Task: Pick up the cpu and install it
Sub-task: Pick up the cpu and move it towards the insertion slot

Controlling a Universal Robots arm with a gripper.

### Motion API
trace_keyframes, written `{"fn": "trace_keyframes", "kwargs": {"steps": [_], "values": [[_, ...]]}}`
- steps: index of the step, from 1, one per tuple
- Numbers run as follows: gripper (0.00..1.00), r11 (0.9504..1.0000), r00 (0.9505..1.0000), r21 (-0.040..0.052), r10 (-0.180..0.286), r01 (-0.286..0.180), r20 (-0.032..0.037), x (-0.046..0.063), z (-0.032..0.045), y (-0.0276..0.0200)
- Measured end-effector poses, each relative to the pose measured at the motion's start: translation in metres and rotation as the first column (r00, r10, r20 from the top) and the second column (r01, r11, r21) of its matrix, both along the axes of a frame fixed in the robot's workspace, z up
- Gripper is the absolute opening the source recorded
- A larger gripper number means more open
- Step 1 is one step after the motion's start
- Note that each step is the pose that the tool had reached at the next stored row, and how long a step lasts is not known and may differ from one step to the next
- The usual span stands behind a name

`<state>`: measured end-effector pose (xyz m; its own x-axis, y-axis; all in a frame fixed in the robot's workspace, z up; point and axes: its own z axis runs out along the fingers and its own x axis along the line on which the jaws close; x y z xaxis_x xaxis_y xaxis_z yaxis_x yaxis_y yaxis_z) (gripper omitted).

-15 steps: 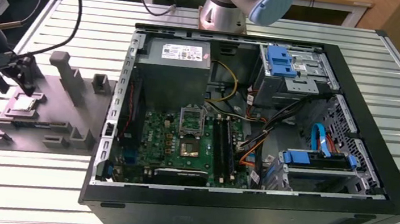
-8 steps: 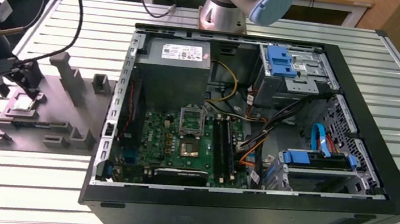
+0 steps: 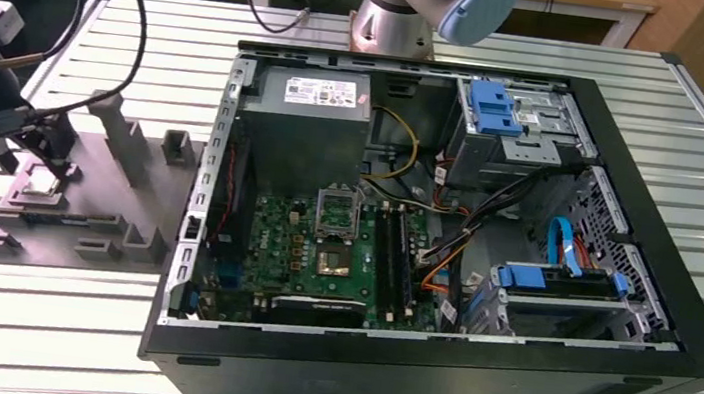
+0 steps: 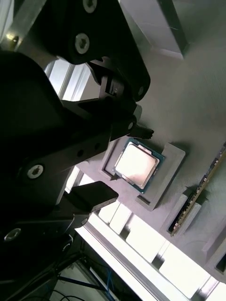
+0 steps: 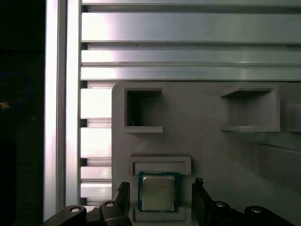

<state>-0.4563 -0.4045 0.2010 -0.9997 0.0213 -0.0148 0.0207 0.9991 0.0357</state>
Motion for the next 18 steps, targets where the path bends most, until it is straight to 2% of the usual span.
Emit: {"fn": "trace_keyframes", "kwargs": {"steps": [18], "values": [[0.63, 1.0000, 1.0000, -0.0001, -0.003, 0.003, 0.0005, -0.002, -0.0109, -0.0003]]}}
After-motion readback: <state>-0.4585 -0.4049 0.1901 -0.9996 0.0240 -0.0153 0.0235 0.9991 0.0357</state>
